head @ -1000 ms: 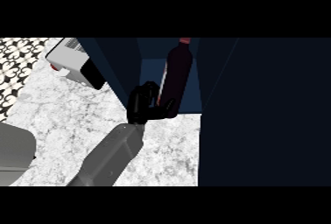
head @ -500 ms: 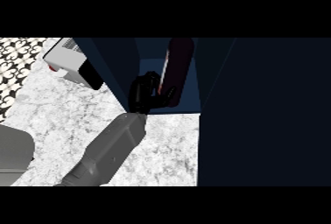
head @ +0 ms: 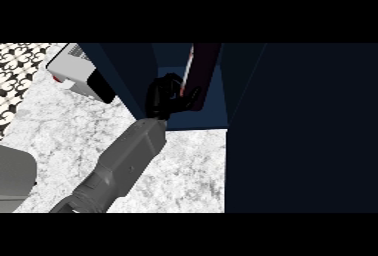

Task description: Pick up the wine, place it into the cabinet and close the cabinet

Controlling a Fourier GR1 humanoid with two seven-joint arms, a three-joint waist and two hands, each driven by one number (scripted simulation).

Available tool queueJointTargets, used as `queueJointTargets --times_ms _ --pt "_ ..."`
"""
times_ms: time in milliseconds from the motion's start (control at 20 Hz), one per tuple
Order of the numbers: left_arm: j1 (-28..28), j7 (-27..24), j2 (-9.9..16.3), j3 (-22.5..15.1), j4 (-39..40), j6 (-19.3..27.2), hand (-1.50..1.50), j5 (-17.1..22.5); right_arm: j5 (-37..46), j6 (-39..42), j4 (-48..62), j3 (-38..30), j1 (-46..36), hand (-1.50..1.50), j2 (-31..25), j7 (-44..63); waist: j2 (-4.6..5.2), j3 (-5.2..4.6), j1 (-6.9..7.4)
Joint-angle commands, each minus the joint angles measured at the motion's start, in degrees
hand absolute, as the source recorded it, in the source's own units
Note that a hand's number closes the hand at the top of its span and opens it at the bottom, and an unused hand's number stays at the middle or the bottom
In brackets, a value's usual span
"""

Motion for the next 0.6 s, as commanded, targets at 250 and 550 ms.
queueJointTargets --times_ms 250,550 --pt "0.06 -2.65 0.0 1.05 5.63 -1.46 1.5 0.68 -2.8 1.42 -1.04 -1.93 1.87 -1.5 -0.92 -0.61 0.02 0.0 -0.18" --pt "-1.21 -6.65 -0.01 3.2 7.09 -1.0 1.5 2.81 2.22 -0.75 1.84 1.89 -2.29 -1.5 1.01 -0.57 0.52 -0.04 -0.96"
